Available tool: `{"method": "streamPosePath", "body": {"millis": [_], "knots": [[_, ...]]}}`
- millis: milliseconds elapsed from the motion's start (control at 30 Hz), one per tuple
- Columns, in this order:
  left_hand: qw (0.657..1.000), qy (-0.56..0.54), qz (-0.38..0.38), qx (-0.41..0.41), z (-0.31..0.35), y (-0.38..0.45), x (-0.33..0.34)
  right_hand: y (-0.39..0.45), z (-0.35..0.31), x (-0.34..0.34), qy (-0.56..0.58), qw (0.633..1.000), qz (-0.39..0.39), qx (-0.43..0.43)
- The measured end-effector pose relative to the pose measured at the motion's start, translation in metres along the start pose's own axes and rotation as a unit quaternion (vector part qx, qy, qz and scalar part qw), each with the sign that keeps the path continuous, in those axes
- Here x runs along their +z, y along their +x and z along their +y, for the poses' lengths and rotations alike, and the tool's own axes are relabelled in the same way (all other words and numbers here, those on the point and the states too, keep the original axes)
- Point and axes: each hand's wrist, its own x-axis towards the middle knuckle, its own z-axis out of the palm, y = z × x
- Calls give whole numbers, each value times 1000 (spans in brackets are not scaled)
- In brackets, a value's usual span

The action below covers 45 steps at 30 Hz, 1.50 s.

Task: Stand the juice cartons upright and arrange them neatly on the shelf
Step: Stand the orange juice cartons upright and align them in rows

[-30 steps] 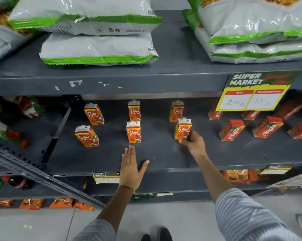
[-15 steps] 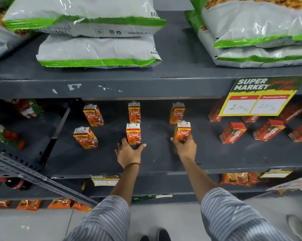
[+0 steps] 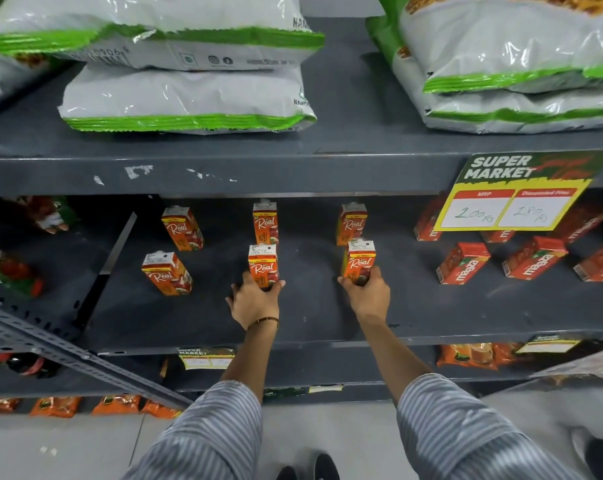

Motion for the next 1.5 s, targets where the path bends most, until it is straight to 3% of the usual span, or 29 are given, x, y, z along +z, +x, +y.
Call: {"method": "streamPosePath", "body": {"millis": [1500], "knots": [[1000, 21, -19, -3, -1, 2, 1, -2, -3, -1, -28, 1000, -4, 11]]}}
